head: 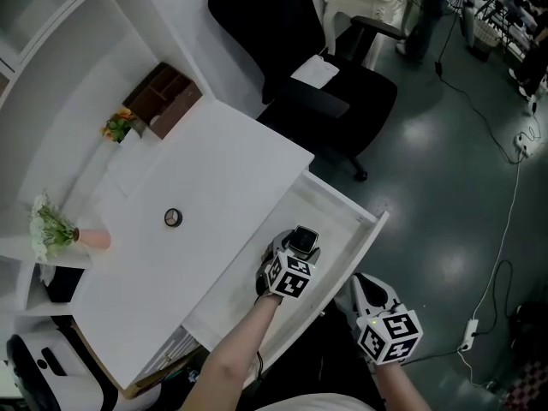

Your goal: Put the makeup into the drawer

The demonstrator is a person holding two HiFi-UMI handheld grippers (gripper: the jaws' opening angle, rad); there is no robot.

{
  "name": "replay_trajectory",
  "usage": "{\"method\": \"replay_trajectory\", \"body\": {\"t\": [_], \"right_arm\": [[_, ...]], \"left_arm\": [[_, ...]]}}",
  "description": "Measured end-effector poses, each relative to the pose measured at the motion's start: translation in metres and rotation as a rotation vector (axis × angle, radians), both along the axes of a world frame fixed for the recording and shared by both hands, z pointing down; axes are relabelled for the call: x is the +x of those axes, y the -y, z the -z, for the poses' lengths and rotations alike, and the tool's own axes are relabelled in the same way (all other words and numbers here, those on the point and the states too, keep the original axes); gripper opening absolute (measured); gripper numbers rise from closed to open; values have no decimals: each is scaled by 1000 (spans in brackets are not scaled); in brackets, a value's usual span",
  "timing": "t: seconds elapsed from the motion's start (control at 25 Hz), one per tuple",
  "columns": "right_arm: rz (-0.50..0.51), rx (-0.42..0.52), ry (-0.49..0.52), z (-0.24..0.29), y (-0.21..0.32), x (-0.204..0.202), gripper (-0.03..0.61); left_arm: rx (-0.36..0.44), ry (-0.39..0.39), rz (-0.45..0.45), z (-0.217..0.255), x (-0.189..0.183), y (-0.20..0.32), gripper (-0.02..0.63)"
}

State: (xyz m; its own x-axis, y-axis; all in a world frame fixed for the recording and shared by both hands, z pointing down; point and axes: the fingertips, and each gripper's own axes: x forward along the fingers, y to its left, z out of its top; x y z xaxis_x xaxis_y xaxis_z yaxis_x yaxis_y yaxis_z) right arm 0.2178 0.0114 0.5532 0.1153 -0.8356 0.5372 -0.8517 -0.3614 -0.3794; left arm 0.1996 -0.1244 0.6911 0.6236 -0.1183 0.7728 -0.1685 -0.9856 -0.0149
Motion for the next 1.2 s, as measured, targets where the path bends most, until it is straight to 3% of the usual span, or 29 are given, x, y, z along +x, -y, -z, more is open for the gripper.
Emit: {"method": "replay_trajectory", "body": {"t": [0.64,0.88,1.2], "right_arm": [[17,-11,11,-5,-3,10,2],[62,2,6,2,7,7,2],[159,47,-5,22,37,-10,2]], "left_arm": [[24,48,-14,-21,2,2,333],[-3,-32,65,14,3,2,345],[-35,-152,223,68,-23,9,345]]}}
